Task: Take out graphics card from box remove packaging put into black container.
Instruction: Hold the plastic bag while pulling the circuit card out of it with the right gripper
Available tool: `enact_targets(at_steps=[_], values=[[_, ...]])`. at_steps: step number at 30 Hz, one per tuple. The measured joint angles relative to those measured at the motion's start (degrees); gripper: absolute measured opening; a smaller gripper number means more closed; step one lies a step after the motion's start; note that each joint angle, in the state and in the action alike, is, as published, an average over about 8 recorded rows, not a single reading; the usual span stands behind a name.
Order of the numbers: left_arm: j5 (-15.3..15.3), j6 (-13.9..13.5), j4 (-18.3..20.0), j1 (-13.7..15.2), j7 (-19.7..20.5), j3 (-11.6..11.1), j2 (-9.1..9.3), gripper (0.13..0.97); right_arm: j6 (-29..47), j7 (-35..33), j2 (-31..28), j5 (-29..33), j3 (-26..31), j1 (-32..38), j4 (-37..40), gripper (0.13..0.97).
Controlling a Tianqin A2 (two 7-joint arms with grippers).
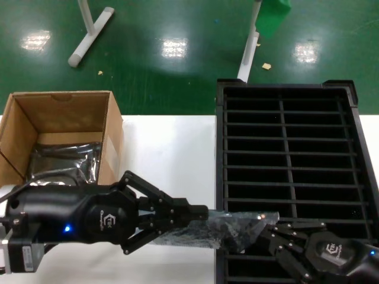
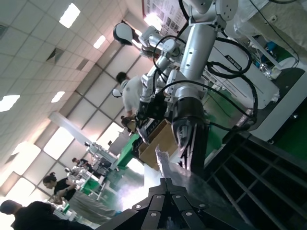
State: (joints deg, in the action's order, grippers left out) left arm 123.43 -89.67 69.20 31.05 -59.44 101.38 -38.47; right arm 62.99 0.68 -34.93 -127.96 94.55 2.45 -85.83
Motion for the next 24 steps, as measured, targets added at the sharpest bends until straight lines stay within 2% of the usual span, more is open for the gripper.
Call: enact_targets(at_steps=[12,24], values=[[-0.93,0.01,-0.52,1.06,-0.17,-1.58,1.68,0.142,1.5,0.09,-0.61,-0.64,-0.3,0.09,1.49,0.147],[-1.23,0.02,0.47,0.16,0.25,-2.82,2.2,0.142,2.83,0.57,-0.95,-0.8,0.06,1.39,2.94,0.147]])
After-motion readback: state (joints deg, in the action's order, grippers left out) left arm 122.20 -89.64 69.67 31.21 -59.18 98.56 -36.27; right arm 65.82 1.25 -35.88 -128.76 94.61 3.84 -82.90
